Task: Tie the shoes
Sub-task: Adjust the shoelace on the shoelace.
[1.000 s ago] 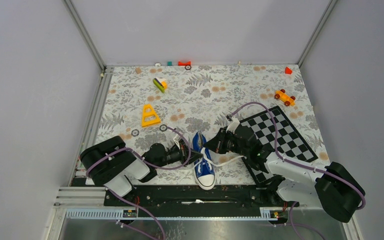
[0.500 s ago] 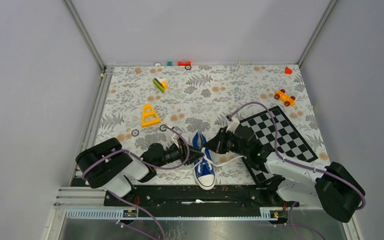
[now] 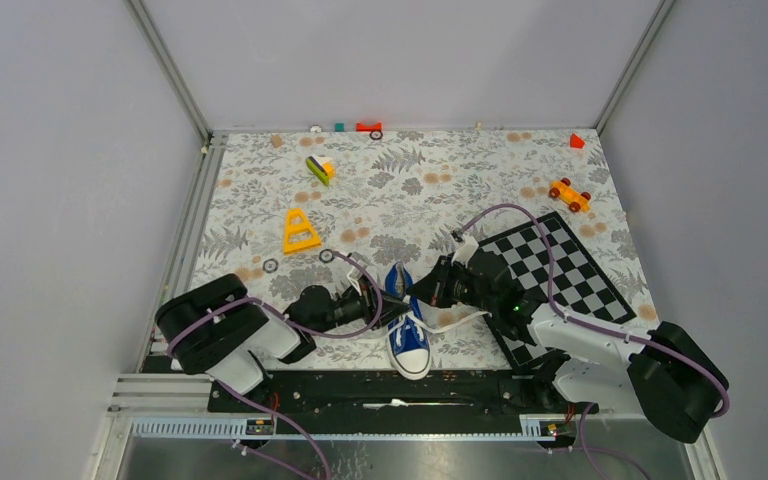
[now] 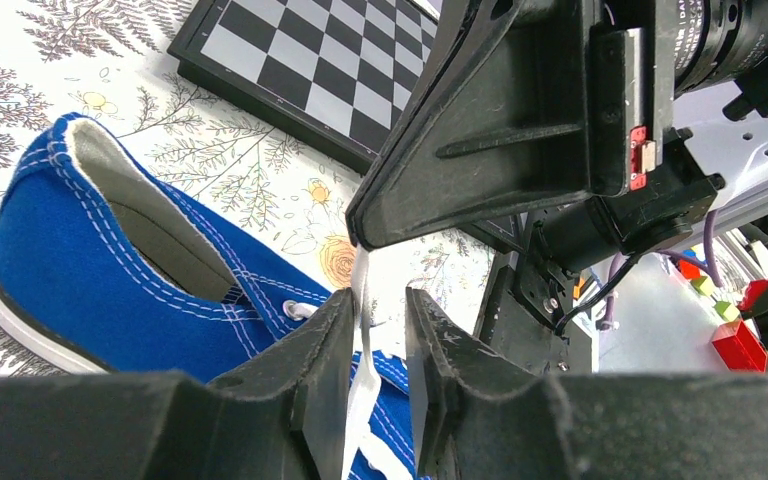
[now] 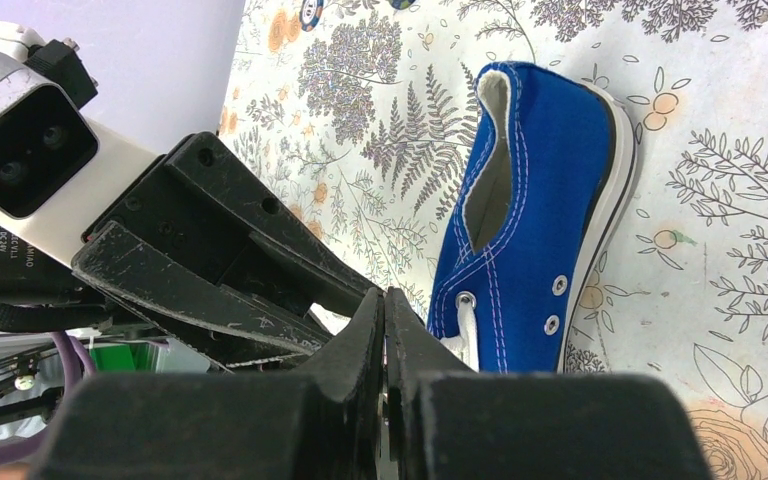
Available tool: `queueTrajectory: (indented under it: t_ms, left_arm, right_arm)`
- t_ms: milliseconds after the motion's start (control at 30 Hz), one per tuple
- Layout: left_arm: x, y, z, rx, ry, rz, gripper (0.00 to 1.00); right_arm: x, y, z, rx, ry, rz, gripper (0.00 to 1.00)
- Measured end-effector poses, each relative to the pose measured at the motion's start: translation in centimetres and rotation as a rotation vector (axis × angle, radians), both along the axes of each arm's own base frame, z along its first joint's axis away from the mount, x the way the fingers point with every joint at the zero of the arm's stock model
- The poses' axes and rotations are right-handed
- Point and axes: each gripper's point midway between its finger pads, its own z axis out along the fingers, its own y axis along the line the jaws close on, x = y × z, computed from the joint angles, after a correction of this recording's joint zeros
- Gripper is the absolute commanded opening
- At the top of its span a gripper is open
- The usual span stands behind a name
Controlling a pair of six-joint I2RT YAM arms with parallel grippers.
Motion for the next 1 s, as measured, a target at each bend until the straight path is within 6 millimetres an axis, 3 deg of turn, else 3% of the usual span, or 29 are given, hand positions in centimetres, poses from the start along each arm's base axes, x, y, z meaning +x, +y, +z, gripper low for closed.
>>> queueTrajectory:
  t_ms: [367,533,833,1000]
  left_arm:
    - [-0.1,-0.5,-0.8,0.019,0.016,-0.013,0.28]
    - [-0.1,-0.5,-0.9,0.022,0.017,-0.013,0.17]
    - [-0.2,-0.6,-1.1,0.025,0.018,-0.018,0.25]
    - [-0.2,-0.6,-1.1,0.025,0.016,-0.018,0.1]
  right_arm:
    - [-0.2,0.2,0.0,0.002,0.007,0.015,0.0]
    - [-0.3,0.2,0.0,0.004,0.008,0.02,0.0]
    - [-0.3,0.2,0.0,0.004,0.009,0.02,0.0]
    - [-0.3,0.2,0.0,0.004,0.008,0.02,0.0]
